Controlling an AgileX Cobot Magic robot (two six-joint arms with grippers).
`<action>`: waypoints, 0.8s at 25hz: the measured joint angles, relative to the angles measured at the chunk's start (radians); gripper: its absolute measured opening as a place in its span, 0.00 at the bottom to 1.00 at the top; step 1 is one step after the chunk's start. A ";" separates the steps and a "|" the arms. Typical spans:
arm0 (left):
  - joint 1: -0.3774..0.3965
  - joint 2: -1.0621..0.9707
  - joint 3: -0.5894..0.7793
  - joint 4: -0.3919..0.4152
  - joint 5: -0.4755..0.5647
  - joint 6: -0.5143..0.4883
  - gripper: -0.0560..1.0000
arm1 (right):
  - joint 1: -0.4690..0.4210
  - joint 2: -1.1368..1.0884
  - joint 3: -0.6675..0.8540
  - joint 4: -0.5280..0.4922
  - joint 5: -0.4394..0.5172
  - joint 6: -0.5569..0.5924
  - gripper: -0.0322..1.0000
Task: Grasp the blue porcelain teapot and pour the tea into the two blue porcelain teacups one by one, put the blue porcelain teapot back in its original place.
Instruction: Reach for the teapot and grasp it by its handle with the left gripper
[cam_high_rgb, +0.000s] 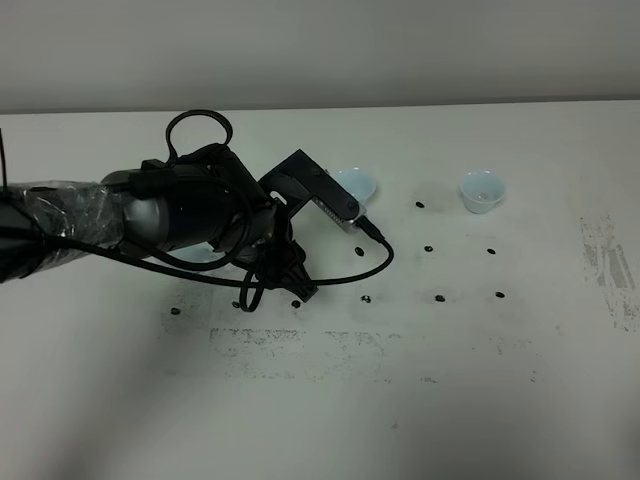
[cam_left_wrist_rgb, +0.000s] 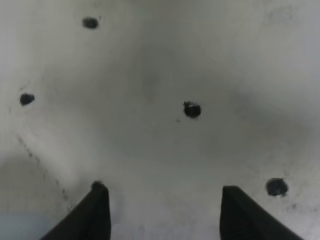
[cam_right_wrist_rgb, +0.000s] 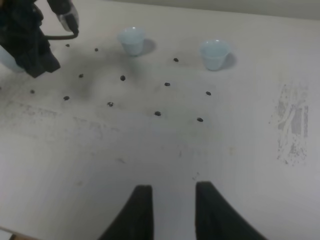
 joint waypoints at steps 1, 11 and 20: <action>0.000 0.000 0.000 0.019 0.007 -0.023 0.53 | 0.000 0.000 0.000 0.000 0.000 0.000 0.26; 0.000 0.000 0.000 0.114 0.092 -0.152 0.53 | 0.000 0.000 0.000 0.000 0.000 0.000 0.26; 0.000 0.000 0.000 0.113 0.209 -0.164 0.53 | 0.000 0.000 0.000 0.000 0.000 0.000 0.26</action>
